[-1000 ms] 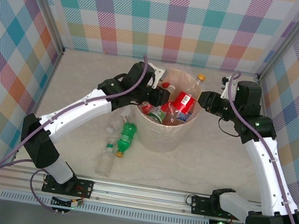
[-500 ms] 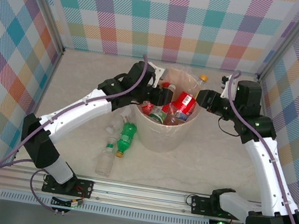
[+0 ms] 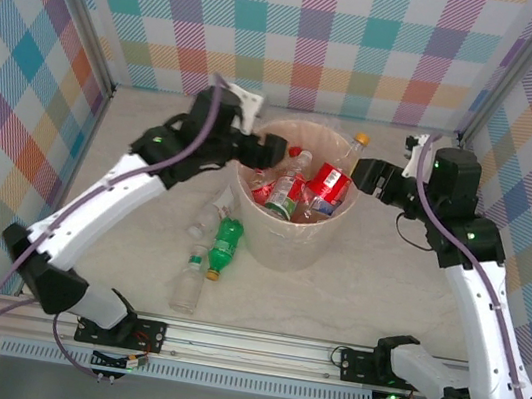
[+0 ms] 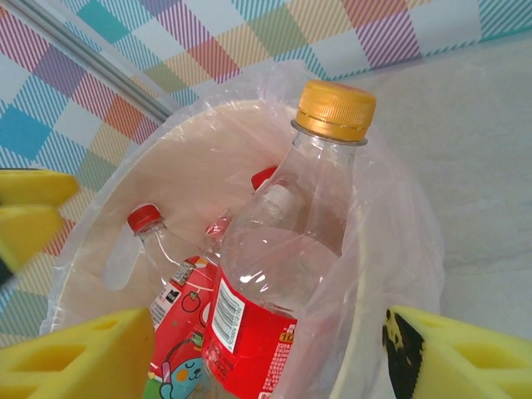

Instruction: Put the plastic bottles in the bin

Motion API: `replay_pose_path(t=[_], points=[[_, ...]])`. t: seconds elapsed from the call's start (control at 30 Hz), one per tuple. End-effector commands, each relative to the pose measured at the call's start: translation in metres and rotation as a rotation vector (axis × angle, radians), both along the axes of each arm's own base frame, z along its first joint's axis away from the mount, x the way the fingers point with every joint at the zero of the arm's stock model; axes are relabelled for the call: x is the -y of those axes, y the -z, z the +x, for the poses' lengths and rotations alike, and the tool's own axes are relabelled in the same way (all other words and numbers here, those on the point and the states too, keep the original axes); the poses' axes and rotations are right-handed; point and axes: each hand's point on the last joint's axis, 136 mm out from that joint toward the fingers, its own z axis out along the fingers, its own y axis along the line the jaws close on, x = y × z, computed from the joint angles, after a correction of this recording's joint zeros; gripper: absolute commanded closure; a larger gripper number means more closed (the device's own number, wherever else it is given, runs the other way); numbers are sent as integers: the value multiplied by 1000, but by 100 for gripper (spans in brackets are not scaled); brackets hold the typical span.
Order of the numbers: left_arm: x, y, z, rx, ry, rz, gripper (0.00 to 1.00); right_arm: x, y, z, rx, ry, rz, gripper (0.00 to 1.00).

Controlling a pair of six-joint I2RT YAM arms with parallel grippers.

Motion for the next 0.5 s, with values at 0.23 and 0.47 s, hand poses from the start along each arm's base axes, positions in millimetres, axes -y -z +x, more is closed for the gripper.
replay_pose_path(t=[0.23, 0.47], points=[[-142, 91, -36, -249, -344, 44, 15, 14, 2, -11, 13, 36, -79, 25], [-133, 171, -34, -378, -302, 70, 6, 19, 4, -33, 42, 46, -49, 30]])
